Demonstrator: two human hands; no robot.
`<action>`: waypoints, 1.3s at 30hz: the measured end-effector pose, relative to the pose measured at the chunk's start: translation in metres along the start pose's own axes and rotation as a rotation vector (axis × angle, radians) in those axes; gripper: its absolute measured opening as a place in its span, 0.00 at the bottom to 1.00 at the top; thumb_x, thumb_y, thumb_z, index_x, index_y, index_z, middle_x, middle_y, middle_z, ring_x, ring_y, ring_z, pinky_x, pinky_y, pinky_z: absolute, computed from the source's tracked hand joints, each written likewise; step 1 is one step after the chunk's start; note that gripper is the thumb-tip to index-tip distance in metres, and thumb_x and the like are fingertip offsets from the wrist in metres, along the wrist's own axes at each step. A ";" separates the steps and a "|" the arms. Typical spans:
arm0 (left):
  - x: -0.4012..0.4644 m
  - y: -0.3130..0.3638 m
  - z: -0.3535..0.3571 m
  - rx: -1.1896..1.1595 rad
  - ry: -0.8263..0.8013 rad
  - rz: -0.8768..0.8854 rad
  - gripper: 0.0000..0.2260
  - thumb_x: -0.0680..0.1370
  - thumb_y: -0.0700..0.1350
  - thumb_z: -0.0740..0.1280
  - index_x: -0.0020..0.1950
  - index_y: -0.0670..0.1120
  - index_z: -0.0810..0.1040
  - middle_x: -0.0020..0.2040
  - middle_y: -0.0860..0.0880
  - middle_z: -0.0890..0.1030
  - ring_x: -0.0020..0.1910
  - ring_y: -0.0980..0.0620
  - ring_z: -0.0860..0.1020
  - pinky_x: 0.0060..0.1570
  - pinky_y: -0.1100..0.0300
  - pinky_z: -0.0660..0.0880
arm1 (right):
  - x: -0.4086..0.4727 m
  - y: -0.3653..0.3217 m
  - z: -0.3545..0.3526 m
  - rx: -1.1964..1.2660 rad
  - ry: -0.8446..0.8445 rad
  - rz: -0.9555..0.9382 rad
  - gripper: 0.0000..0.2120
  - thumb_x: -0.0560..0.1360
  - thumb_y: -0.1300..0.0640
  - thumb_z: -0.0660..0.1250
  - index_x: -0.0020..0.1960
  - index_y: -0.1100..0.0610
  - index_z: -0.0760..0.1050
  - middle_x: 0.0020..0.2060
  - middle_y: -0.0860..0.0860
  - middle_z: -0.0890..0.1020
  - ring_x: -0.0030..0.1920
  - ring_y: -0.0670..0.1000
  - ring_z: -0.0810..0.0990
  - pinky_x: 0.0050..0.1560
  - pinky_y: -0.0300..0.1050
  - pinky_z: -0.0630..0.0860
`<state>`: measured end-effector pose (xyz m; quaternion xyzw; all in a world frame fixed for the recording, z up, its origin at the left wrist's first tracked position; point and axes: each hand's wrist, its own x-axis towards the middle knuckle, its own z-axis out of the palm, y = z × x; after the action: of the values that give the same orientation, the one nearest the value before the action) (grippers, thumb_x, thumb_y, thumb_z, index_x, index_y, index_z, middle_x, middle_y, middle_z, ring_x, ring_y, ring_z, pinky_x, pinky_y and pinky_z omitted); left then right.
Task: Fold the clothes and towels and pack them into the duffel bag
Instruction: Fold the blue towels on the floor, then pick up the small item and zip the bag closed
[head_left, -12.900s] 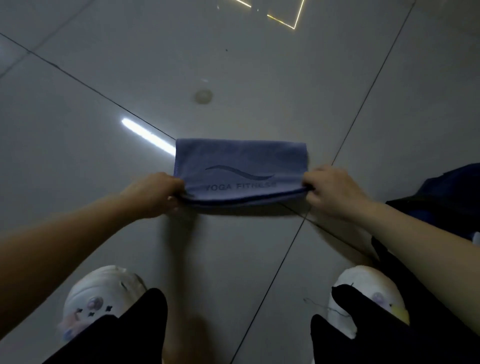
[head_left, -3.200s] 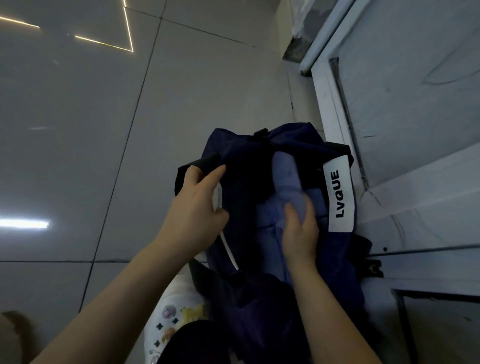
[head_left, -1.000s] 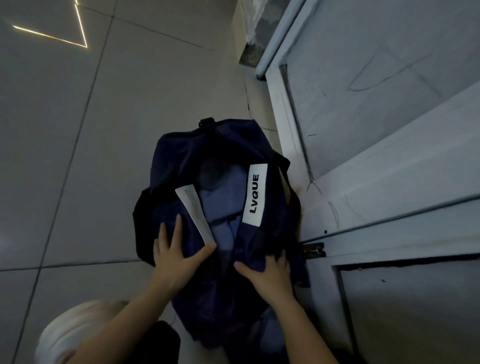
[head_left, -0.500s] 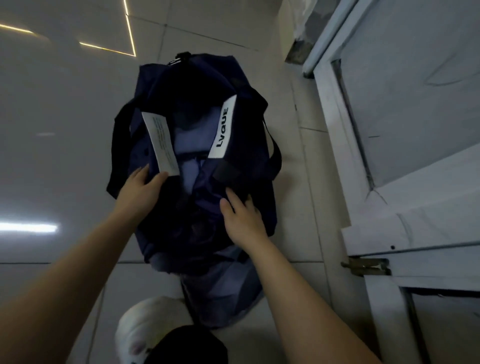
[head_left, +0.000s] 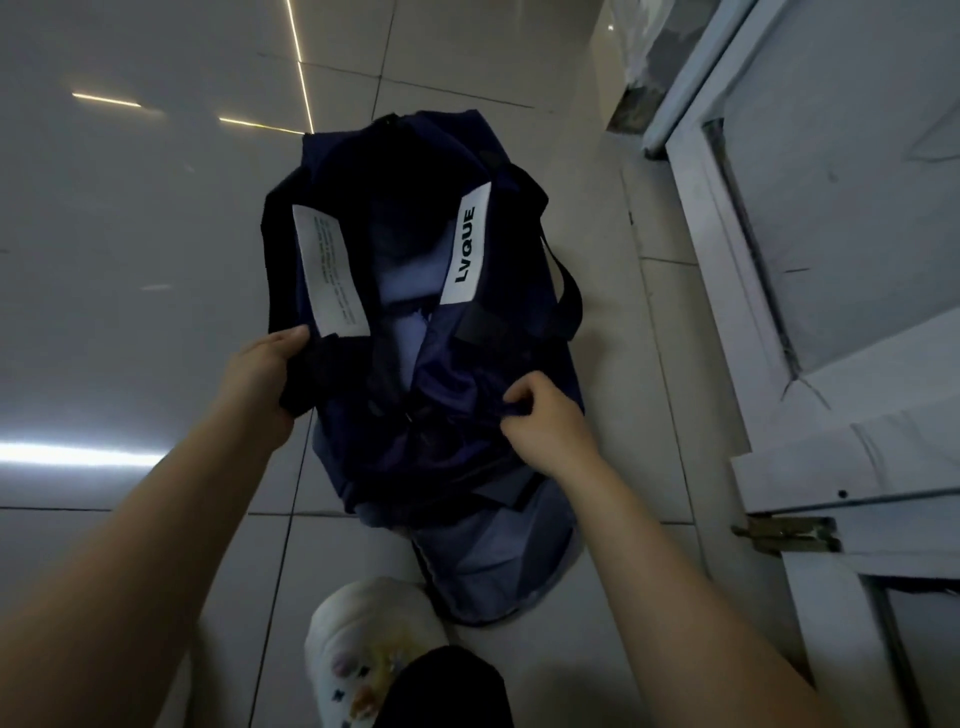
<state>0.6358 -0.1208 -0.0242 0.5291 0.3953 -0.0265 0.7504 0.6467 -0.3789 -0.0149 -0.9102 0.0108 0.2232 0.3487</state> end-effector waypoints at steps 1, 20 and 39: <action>-0.003 0.001 -0.003 -0.001 -0.004 -0.007 0.06 0.81 0.45 0.61 0.48 0.48 0.76 0.46 0.46 0.80 0.41 0.49 0.79 0.32 0.59 0.78 | -0.004 0.005 -0.004 -0.047 -0.024 -0.011 0.14 0.73 0.63 0.63 0.57 0.53 0.70 0.53 0.49 0.74 0.47 0.48 0.74 0.37 0.38 0.67; -0.195 -0.067 0.127 0.563 -0.595 0.587 0.04 0.78 0.40 0.67 0.50 0.48 0.80 0.40 0.51 0.83 0.39 0.57 0.81 0.42 0.63 0.75 | -0.164 0.070 -0.077 0.343 0.318 0.169 0.07 0.76 0.56 0.67 0.39 0.49 0.75 0.39 0.50 0.84 0.44 0.52 0.83 0.51 0.52 0.79; -0.328 -0.079 0.183 1.447 -1.265 0.629 0.08 0.77 0.52 0.68 0.55 0.54 0.78 0.46 0.56 0.81 0.43 0.62 0.80 0.52 0.59 0.78 | -0.352 0.204 -0.096 -0.187 0.378 0.502 0.40 0.73 0.39 0.67 0.77 0.49 0.52 0.74 0.55 0.61 0.71 0.57 0.64 0.66 0.53 0.69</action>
<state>0.4783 -0.4291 0.1413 0.8261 -0.3433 -0.3365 0.2940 0.3324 -0.6429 0.0652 -0.9325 0.2789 0.1294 0.1895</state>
